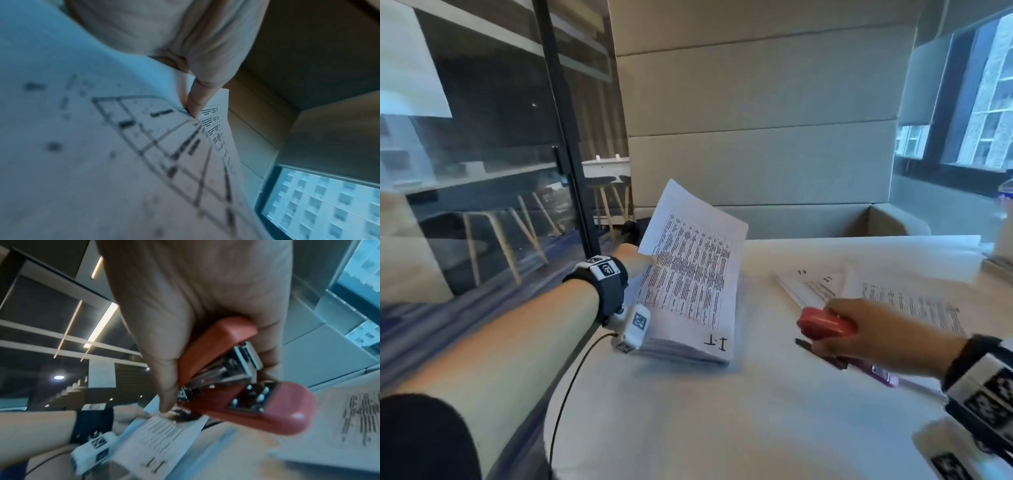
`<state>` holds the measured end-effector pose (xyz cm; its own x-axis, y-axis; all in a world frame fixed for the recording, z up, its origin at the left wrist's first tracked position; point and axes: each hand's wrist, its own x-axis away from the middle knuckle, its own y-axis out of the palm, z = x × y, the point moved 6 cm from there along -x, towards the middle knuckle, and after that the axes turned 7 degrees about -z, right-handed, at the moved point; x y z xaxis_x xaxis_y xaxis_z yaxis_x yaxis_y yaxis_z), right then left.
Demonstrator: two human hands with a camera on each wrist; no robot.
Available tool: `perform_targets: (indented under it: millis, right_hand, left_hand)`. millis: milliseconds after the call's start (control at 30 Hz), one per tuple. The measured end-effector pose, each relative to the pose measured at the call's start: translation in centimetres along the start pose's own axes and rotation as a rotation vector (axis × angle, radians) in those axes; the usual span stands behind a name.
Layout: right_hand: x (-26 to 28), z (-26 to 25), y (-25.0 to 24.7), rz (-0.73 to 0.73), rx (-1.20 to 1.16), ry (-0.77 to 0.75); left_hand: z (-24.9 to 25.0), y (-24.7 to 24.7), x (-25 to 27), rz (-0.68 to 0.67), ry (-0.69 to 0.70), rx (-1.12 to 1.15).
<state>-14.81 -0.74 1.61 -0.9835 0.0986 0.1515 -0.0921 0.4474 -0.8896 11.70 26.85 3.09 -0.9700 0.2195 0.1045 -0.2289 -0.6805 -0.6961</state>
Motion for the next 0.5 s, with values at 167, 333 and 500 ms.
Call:
perform_targets:
  millis: [167,333,500]
  right_hand:
    - [0.6,-0.6,4.9,-0.315,0.168,-0.01]
    - [1.0,-0.9,6.6,-0.386,0.314,-0.031]
    - [1.3,-1.2,6.7,-0.381,0.36,-0.022]
  left_hand:
    - [-2.5,2.2,-2.1,-0.025,-0.09,-0.083]
    - [-3.6,4.9,-3.2,-0.081,-0.12,-0.389]
    - [-2.7,7.8,-2.6,-0.275,0.026,-0.863]
